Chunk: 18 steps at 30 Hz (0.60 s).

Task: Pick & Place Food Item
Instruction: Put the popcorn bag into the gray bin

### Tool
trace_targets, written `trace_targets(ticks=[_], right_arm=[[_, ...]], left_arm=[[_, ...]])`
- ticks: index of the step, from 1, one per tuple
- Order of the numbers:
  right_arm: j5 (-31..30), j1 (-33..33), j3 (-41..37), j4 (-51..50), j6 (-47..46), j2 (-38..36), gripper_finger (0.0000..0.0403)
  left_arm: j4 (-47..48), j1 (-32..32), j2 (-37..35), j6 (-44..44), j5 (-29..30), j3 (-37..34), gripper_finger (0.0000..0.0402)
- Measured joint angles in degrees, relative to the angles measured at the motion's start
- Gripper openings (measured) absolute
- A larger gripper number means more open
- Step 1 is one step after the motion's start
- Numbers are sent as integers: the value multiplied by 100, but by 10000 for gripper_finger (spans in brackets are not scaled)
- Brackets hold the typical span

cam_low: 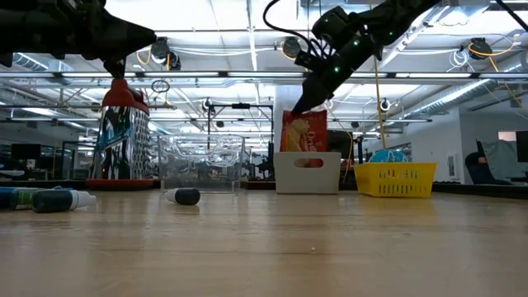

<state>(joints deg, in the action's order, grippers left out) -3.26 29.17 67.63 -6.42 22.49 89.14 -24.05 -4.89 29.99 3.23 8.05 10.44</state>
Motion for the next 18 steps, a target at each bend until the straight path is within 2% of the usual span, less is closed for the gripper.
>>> trace_targets(ticks=[9, 18], right_arm=[[23, 2, -175, 131, 471, 0, 79], [21, 0, -846, 1090, 1109, 2, 121]], left_arm=[[0, 0, -1, 0, -1, 0, 37], [0, 0, -2, 2, 0, 0, 37]])
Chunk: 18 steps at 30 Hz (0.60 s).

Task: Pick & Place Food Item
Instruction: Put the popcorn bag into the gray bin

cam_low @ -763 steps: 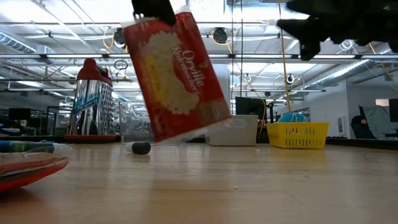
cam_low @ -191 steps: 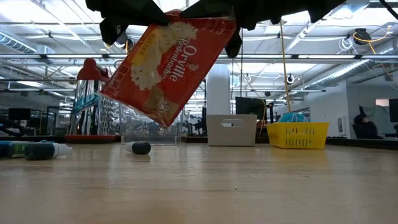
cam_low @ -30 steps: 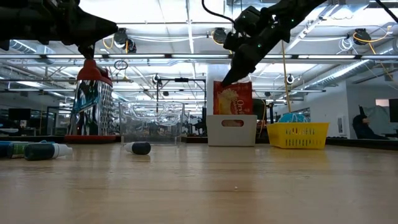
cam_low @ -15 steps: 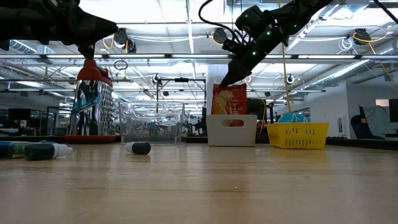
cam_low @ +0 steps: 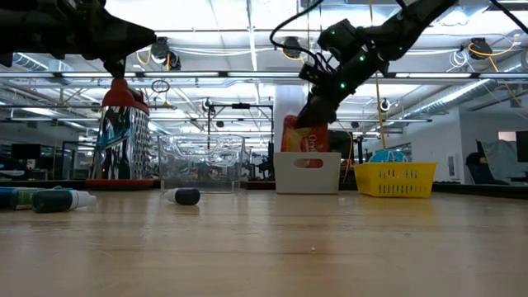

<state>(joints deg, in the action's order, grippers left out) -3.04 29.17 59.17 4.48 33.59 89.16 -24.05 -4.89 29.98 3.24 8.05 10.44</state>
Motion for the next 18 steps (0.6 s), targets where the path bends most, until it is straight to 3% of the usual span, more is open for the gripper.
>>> trace_targets(ticks=[11, 18], right_arm=[[30, -9, -1195, 2754, 592, 3, 162], [17, -155, -1352, 3093, 732, 3, 167]], left_arm=[[2, -1, 2, -2, -1, 0, 37], [0, 0, 2, -2, 0, 0, 37]])
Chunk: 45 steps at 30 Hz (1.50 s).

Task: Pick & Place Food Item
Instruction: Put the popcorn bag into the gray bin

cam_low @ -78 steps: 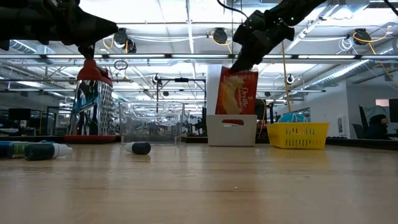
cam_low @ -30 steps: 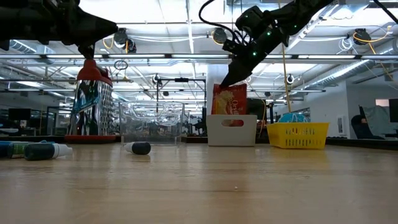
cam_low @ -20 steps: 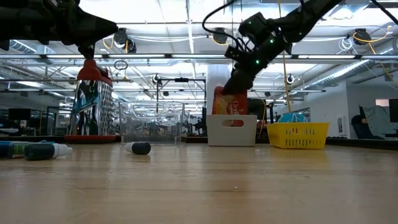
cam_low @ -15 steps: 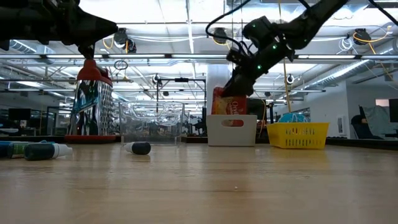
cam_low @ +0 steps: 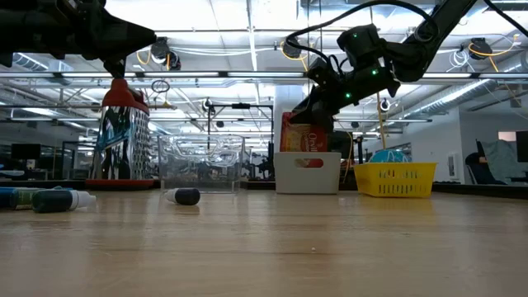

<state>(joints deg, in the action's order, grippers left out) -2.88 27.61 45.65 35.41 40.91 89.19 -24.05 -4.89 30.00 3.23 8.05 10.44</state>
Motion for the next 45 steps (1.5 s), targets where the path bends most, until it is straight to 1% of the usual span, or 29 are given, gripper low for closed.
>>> trace_targets(ticks=[4, 7, 12, 17, 20, 23, 26, 34, 39, 41, 43, 45], right_arm=[[-5, -185, 0, 104, 230, 0, 167], [-13, -316, 0, 442, 326, 0, 167], [-76, -498, 0, 1040, 828, 0, 167], [-995, -631, 2, 1568, 1143, 0, 167], [-1684, -677, 2, 1716, 1204, 0, 167], [-2313, -677, 4, 1632, 1007, 0, 166], [-2857, -630, 4, 1338, 663, 0, 163], [-2869, -475, 5, 299, -192, 0, 160], [-2885, -474, 7, 188, -875, 0, 158], [-2863, -474, 60, -2, -1168, 0, 158], [-2747, -448, 256, -596, -1547, -45, 157], [-2255, -334, 581, -1529, -2030, -105, 157]], left_arm=[[0, -1, -2, 0, -2, 0, 37], [1, 0, -2, 1, -1, 0, 37], [0, -1, -2, 1, -1, 0, 37], [2, 0, 0, 0, -2, 0, 37], [1, 0, -1, 0, -1, 0, 37], [1, 0, -1, 0, 0, 0, 37], [1, -2, -1, 1, -1, 0, 37], [0, -1, -2, 1, -2, 0, 37], [1, -2, -2, 0, -2, 0, 37], [1, -2, -1, 0, -1, 0, 37], [0, -2, -2, 0, 0, 0, 37], [2, -2, -2, 0, -2, 0, 37]])
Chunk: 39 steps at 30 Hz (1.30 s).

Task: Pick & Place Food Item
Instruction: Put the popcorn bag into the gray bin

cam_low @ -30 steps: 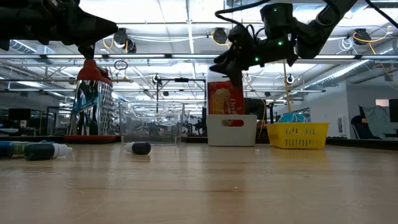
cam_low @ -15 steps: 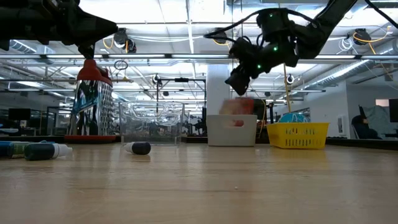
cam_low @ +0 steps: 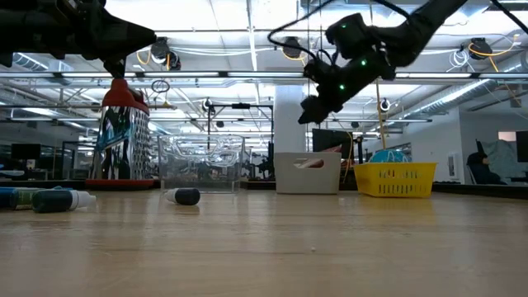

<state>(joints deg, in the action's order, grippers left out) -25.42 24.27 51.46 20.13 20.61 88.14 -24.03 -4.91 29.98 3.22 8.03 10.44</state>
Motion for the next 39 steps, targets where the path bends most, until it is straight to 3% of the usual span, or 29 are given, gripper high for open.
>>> trace_targets(ticks=[3, 5, 9, 16, 24, 33, 39], right_arm=[[1072, 300, 598, -1350, -889, -24, 156], [1443, 526, 951, -1992, -1244, -26, 154], [1397, 998, 1265, -2788, -1461, -42, 144], [896, 1708, 1149, -3893, -2086, -39, 121], [941, 1908, 694, -3661, -2344, -39, 111], [2166, 1906, 492, -2129, -2336, -33, 109], [2770, 1945, 479, -1690, -2247, 76, 109]], left_arm=[[-2, 2, 2, 0, 1, 0, 37], [-1, 2, 2, 0, 0, 0, 37], [-2, 0, 2, 0, 0, 0, 37], [0, 0, 2, 0, 0, 0, 37], [-2, 0, 2, 0, 0, 0, 37], [-2, 0, 2, 1, 0, 0, 37], [-2, 1, 2, 0, 0, 0, 37]])
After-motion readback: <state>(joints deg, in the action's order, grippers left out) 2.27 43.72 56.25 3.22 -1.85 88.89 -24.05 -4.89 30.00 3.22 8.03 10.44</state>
